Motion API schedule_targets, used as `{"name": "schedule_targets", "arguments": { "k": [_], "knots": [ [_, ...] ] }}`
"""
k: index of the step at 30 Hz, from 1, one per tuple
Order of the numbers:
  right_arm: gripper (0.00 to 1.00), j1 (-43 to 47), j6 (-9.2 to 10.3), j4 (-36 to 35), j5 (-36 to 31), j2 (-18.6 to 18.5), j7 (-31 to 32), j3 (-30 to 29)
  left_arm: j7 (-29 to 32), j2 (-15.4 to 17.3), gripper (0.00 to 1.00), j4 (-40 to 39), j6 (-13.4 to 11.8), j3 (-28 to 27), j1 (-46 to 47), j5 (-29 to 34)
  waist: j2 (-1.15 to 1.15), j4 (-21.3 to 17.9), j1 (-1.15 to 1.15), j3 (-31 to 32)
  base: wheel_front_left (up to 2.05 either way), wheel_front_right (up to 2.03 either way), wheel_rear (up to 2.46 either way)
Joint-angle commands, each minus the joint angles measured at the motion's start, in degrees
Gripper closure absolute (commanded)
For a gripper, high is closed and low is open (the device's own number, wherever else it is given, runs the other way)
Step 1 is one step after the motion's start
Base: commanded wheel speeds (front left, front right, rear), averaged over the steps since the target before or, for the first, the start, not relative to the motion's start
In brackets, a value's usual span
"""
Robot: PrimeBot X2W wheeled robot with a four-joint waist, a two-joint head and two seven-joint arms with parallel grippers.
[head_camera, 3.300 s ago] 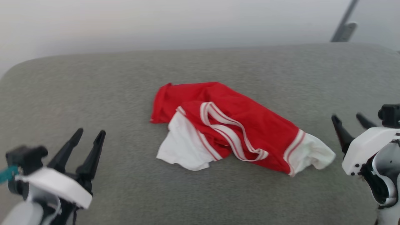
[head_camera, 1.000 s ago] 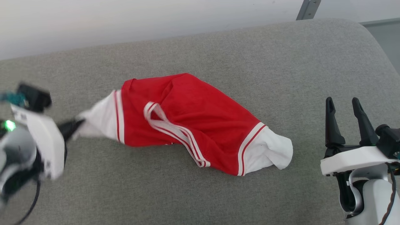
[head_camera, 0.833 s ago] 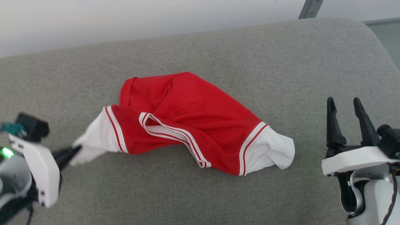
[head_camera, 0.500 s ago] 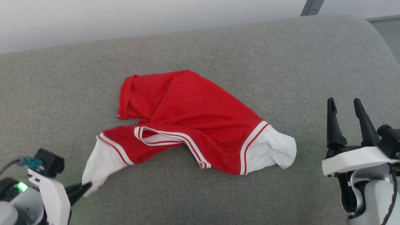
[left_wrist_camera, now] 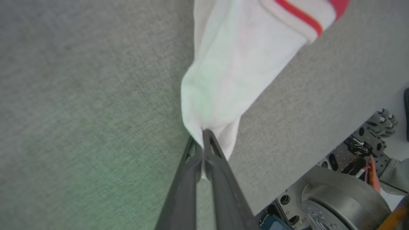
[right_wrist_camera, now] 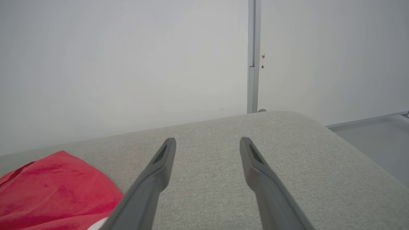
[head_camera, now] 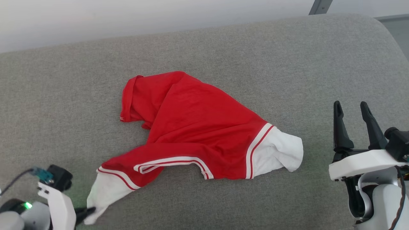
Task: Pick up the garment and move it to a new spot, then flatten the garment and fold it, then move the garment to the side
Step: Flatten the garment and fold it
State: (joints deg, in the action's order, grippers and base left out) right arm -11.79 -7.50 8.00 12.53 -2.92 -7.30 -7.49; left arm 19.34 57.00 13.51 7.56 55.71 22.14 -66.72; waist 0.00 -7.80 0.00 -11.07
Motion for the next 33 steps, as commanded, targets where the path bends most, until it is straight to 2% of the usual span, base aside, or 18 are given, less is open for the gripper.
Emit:
{"name": "schedule_targets", "arguments": {
  "k": [1,8,12,16,19,25,33],
  "knots": [
    [0.00,-0.05,0.02,0.16,0.35,-0.01,0.15,0.02,0.28,0.14,0.00,0.75,-0.74,-0.58,0.94,-0.11,0.00,0.03,0.00,0.04,0.00,0.00,0.00],
    [0.00,0.17,0.02,0.56,0.55,-0.01,0.51,0.29,4.36,2.96,0.00,-1.82,-3.04,-2.81,3.51,-3.40,0.00,0.05,0.00,0.44,0.00,0.00,0.00],
    [0.00,0.29,0.02,0.79,0.59,-0.02,0.46,0.33,6.25,5.18,0.00,-5.01,-4.84,-4.34,5.65,-3.77,0.00,0.11,0.00,0.75,0.00,0.00,0.00],
    [0.00,0.12,0.02,1.06,0.72,-0.01,0.38,0.78,7.64,5.98,0.00,-7.50,-5.86,-5.46,8.56,-2.69,0.00,-0.10,0.00,1.01,0.00,0.00,0.00],
    [0.00,-0.21,0.02,1.24,0.74,-0.01,0.40,1.15,9.48,4.59,0.00,-7.84,-7.05,-5.89,11.36,-1.93,0.00,-0.45,0.00,1.10,0.00,0.00,0.00],
    [0.00,-1.50,0.02,1.20,0.66,-0.01,0.32,2.91,13.70,-0.63,0.00,-4.84,-8.51,-5.68,17.42,-1.58,0.00,-2.40,0.00,0.69,0.00,0.00,0.00],
    [0.00,-3.54,0.02,1.55,1.13,-0.01,-0.32,4.93,17.90,-7.84,0.00,0.48,-7.12,-4.67,24.56,-0.80,0.00,-6.20,0.00,-1.13,0.00,0.00,0.00]
  ]
}}
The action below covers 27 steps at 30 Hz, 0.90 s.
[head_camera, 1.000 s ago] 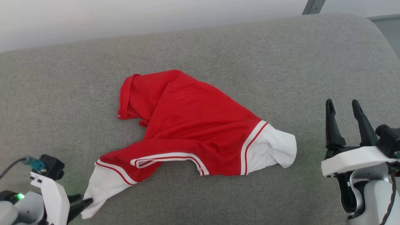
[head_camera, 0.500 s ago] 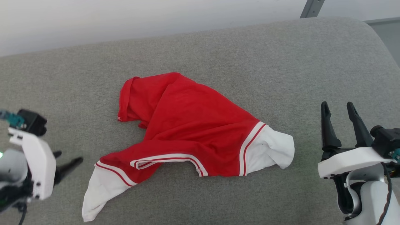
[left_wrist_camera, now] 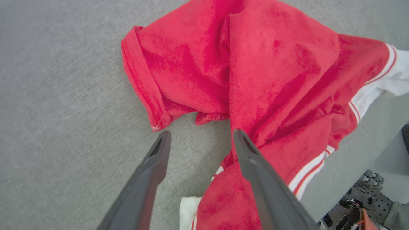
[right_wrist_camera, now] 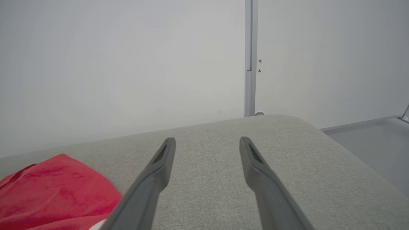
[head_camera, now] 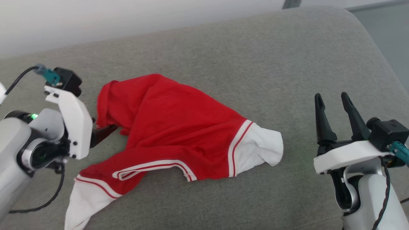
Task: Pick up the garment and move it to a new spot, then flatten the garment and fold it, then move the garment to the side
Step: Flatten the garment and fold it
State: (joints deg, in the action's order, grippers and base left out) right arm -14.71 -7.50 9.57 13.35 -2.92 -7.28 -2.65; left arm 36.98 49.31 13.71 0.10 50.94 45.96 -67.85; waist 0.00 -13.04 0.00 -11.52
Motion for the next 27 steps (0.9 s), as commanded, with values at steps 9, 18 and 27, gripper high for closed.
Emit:
{"name": "schedule_targets", "arguments": {
  "k": [9,18,27],
  "knots": [
    [0.00,-1.99,0.02,1.23,1.67,0.00,-1.69,1.80,3.48,-4.60,0.00,3.05,1.58,1.50,3.97,-0.03,0.00,-4.48,0.00,-2.95,0.00,0.00,0.00],
    [0.00,-3.21,0.02,2.88,3.07,0.00,-3.33,2.77,5.62,-6.10,0.00,9.01,0.03,7.40,5.51,7.96,0.00,-6.60,0.00,-5.44,0.00,0.00,0.00],
    [0.00,-4.33,0.02,3.98,3.48,-0.01,-4.45,2.97,4.81,-8.48,1.00,15.67,2.91,7.91,7.51,8.67,0.00,-6.50,0.00,-6.76,0.00,0.00,0.00]
  ]
}}
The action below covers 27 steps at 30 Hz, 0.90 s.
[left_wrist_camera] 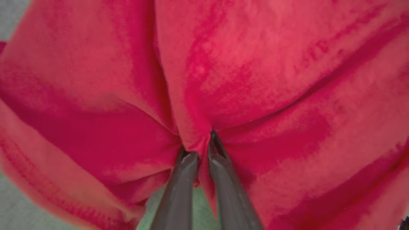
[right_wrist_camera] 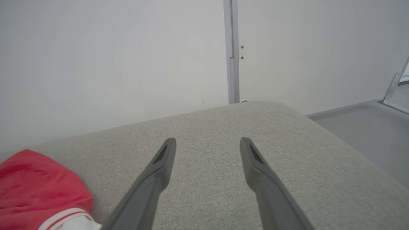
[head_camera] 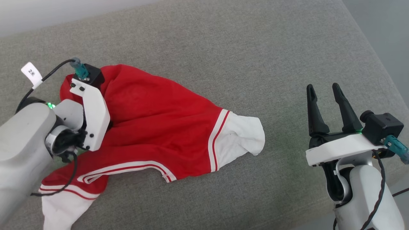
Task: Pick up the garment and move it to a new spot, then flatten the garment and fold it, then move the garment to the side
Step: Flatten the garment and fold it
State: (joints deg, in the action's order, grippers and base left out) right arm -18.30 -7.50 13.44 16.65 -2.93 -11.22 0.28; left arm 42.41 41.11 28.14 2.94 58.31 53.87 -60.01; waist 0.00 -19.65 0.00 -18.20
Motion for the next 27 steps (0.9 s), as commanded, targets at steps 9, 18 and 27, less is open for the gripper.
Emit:
{"name": "schedule_targets", "arguments": {
  "k": [9,18,27],
  "knots": [
    [0.00,-1.08,0.02,0.50,-0.20,0.02,-0.91,-0.53,-10.03,-0.03,1.00,3.91,2.47,-1.74,7.91,5.91,0.00,0.60,0.00,-0.60,0.00,0.00,0.00],
    [0.00,-1.65,0.02,0.88,0.29,0.01,-0.98,0.08,-17.94,-2.01,1.00,9.84,3.95,-0.70,10.50,8.82,0.00,0.67,0.00,-1.53,0.00,0.00,0.00],
    [0.00,-1.44,0.02,1.26,-0.67,0.00,-0.19,-0.20,-14.91,-3.42,0.00,11.36,4.47,0.73,9.20,4.22,0.00,2.47,0.00,-0.32,0.00,0.00,0.00]
  ]
}}
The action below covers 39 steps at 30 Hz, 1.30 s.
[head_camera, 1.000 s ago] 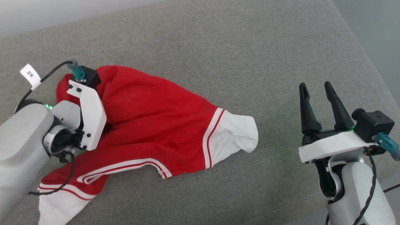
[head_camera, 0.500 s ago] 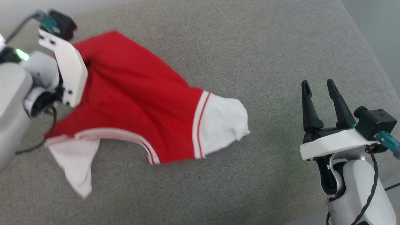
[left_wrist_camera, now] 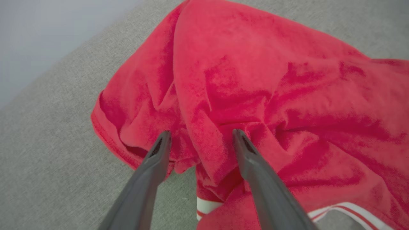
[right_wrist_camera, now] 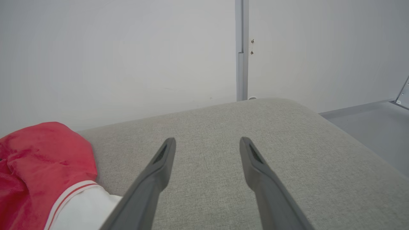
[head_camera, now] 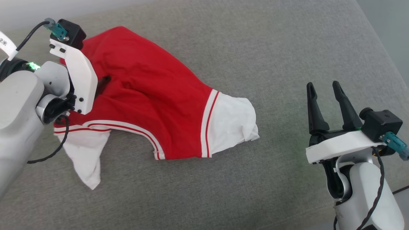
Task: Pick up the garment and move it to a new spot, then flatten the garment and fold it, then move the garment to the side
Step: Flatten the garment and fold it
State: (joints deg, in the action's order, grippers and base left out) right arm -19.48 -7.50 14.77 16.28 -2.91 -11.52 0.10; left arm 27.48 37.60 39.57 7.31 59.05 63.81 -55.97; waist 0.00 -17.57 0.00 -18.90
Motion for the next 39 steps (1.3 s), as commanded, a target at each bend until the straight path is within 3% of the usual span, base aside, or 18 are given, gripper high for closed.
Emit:
{"name": "schedule_targets", "arguments": {
  "k": [1,9,17,31,39],
  "knots": [
    [0.00,-0.02,0.02,-0.05,-0.51,-0.02,0.35,-0.20,-0.14,0.11,0.00,-0.35,0.13,-0.07,-0.76,-0.39,0.00,0.81,0.00,0.81,0.00,0.00,0.00],
    [0.00,1.93,0.02,-0.99,-2.40,-0.03,3.19,-0.70,-3.65,2.47,0.00,-6.10,-0.07,-0.92,-4.16,-3.29,0.00,5.00,0.00,5.31,0.00,0.00,0.00],
    [0.00,3.93,0.02,-2.29,-3.43,-0.03,5.83,-1.08,-11.28,5.60,0.00,-13.41,-4.27,-2.72,-11.27,-4.13,0.00,8.74,0.00,8.78,0.00,0.00,0.00],
    [0.00,6.03,0.02,-2.58,-4.45,-0.02,9.09,-1.94,-38.05,9.78,0.00,-22.61,-13.17,-8.73,-28.30,-3.78,0.00,14.19,0.00,12.04,0.00,0.00,0.00],
    [0.00,6.96,0.02,-1.46,-3.97,-0.02,12.61,-3.82,-42.71,9.24,0.00,-27.07,-16.32,-14.28,-37.10,-2.00,0.00,17.19,0.00,12.58,0.00,0.00,0.00]
  ]
}}
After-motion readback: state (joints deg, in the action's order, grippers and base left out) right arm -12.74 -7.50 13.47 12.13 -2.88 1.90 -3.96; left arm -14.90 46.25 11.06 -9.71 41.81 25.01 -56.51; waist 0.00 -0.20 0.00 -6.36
